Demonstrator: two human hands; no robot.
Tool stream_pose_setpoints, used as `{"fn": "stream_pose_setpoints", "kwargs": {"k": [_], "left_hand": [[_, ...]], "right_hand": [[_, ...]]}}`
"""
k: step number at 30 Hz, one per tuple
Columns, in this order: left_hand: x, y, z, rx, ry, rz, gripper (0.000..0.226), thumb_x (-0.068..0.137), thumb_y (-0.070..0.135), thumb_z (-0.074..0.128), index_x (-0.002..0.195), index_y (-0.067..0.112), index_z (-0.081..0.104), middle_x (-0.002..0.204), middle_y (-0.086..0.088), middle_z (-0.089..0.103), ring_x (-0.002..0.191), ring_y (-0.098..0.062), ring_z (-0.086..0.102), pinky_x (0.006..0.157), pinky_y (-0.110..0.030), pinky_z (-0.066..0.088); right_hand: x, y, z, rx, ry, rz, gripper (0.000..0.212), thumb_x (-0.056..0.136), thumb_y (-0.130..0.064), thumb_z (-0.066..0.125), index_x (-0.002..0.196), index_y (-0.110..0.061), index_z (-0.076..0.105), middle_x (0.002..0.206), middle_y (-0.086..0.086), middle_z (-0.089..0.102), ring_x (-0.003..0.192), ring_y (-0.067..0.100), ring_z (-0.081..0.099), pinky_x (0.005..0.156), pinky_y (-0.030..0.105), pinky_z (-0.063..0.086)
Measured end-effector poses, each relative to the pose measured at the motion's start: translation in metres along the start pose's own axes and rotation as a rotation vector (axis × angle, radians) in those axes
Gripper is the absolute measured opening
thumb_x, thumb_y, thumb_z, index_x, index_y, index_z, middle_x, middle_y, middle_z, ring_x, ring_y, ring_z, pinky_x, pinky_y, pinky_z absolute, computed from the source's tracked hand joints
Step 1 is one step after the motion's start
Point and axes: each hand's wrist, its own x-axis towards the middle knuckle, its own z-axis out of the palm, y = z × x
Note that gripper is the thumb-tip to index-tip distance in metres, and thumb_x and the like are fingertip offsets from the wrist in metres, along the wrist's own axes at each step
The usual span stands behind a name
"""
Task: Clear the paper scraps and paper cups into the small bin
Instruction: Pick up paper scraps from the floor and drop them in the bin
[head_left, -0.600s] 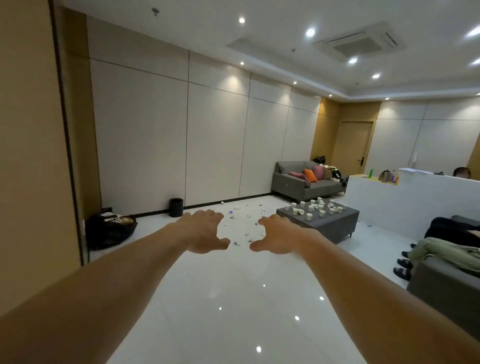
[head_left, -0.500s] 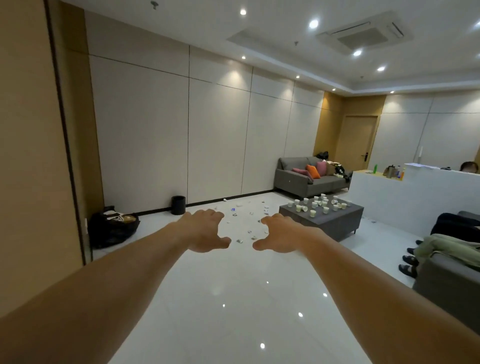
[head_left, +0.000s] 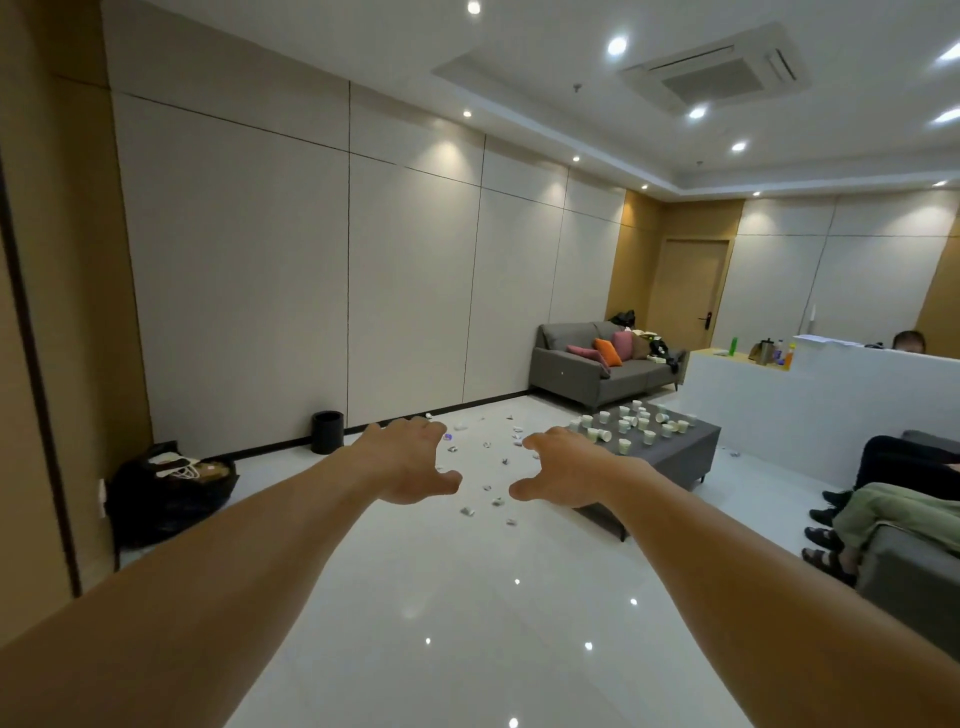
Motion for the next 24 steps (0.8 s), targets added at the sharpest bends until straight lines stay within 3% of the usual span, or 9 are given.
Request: {"fn": "stream_pose_setpoints", "kwargs": {"k": [8,24], "left_hand": [[0.117,-0.047,0.026,0.009,-0.051,-0.015,0.074,0.087,0.063,0.042,0.147,0.023,0.026,0.151,0.001,0.032,0.135,-0.023,0.033,0.108,-0.043,0.027],[0.439,-0.081,0.079,0.046,-0.085,-0.020,0.075,0.085,0.064,0.043,0.146,0.023,0.026,0.149,0.001,0.033,0.133,-0.023,0.035,0.106,-0.041,0.032]], "right_hand": [[0.123,0.016,0.014,0.050,-0.026,-0.002,0.084,0.086,-0.055,0.062,0.153,-0.023,0.022,0.153,0.006,0.029,0.138,0.029,0.030,0.108,0.045,0.036],[0.444,0.130,0.014,0.095,-0.007,-0.019,0.083,0.086,-0.055,0.062,0.152,-0.023,0.024,0.152,0.006,0.031,0.136,0.029,0.032,0.106,0.045,0.038]]}}
